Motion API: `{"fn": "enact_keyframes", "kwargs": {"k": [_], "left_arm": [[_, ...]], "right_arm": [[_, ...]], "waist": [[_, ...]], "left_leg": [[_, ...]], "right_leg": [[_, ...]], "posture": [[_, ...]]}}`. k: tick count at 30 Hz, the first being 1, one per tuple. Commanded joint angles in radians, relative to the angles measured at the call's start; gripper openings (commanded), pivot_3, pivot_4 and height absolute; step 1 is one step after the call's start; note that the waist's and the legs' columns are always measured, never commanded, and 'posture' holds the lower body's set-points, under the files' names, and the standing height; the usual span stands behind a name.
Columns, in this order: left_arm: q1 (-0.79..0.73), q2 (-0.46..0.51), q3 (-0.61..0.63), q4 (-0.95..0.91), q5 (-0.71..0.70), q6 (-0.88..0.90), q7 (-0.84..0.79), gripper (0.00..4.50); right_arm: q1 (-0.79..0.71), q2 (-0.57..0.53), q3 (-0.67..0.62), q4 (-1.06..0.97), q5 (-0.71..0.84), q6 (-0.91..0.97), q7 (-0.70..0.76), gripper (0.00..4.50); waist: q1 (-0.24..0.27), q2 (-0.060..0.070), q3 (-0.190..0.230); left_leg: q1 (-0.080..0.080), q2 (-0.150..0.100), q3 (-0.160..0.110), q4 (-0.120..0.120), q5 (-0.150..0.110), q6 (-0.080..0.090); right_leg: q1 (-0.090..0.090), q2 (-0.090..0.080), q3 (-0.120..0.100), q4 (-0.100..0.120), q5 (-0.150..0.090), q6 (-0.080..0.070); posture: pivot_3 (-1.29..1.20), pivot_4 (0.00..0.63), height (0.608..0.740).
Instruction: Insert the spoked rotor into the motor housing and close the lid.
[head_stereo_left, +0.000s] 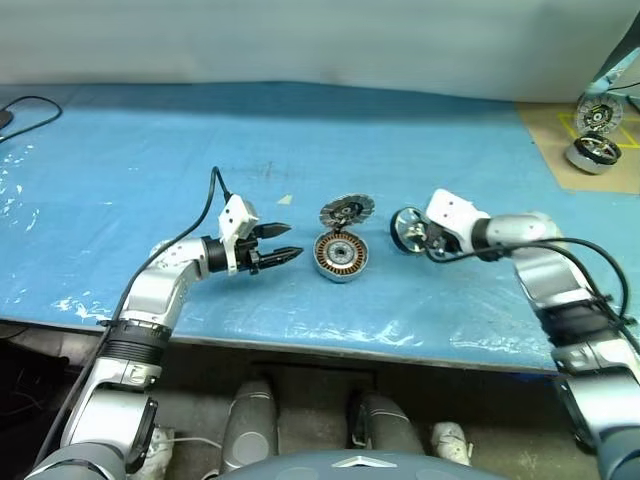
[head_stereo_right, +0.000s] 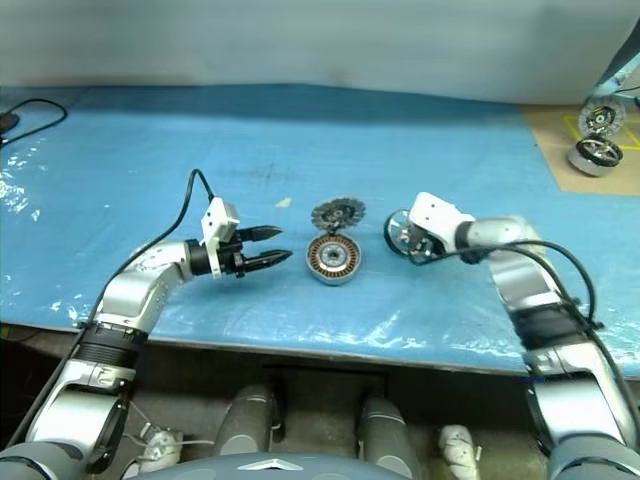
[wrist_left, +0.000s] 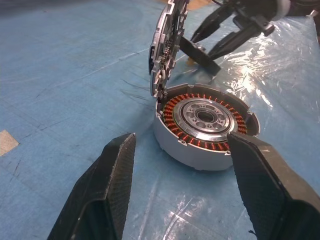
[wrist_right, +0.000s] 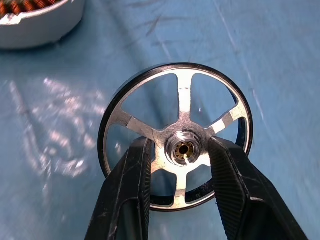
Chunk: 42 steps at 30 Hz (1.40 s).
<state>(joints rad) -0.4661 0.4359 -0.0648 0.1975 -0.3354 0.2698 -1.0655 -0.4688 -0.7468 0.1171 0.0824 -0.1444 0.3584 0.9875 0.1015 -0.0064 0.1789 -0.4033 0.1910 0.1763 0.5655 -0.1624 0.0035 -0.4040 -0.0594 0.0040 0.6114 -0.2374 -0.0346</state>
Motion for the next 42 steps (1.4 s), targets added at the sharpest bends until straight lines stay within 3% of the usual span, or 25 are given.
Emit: {"fn": "enact_keyframes", "kwargs": {"k": [1, 7, 13, 23, 42], "left_arm": [[-0.025, 0.001, 0.027, 0.000, -0.035, 0.005, -0.015, 3.08], [-0.049, 0.019, 0.044, -0.008, -0.119, 0.089, -0.102, 3.08], [-0.050, 0.077, 0.030, -0.079, -0.173, 0.165, -0.190, 3.08], [-0.025, 0.113, -0.011, -0.097, -0.102, 0.073, -0.230, 3.08], [0.043, 0.123, -0.022, -0.179, -0.067, 0.044, -0.177, 3.08]], "right_arm": [[0.112, -0.031, -0.099, -0.219, 0.110, 0.093, 0.031, 1.59], [0.198, 0.048, -0.261, -0.508, 0.408, 0.365, 0.017, 1.59], [0.185, 0.101, -0.245, -0.605, 0.530, 0.468, -0.059, 1.59], [0.144, 0.162, -0.125, -0.541, 0.535, 0.422, -0.148, 1.59], [0.022, 0.172, 0.045, -0.303, 0.453, 0.266, -0.124, 1.59]], "waist": [[-0.002, 0.000, 0.000], [-0.010, 0.003, 0.001], [-0.004, 0.004, 0.001], [-0.006, 0.005, 0.001], [-0.007, 0.005, 0.001]], "left_leg": [[0.000, 0.000, 0.000, -0.001, 0.000, 0.000], [0.000, 0.001, 0.000, -0.003, 0.000, 0.000], [0.000, 0.000, 0.000, -0.003, 0.000, 0.000], [0.000, 0.000, 0.000, -0.004, 0.002, -0.004], [0.000, -0.001, 0.000, -0.002, 0.003, -0.004]], "right_leg": [[0.000, 0.000, 0.000, -0.001, 0.000, 0.000], [-0.003, 0.001, 0.001, -0.001, 0.000, 0.000], [-0.002, 0.000, 0.001, -0.001, 0.000, 0.000], [-0.002, 0.000, 0.001, -0.002, 0.000, 0.000], [-0.002, 0.000, 0.001, 0.000, 0.000, 0.000]], "posture": [[0.00, 0.150, 0.740], [0.00, 0.150, 0.740], [0.00, 0.150, 0.740], [0.00, 0.150, 0.740], [0.00, 0.150, 0.740]]}}
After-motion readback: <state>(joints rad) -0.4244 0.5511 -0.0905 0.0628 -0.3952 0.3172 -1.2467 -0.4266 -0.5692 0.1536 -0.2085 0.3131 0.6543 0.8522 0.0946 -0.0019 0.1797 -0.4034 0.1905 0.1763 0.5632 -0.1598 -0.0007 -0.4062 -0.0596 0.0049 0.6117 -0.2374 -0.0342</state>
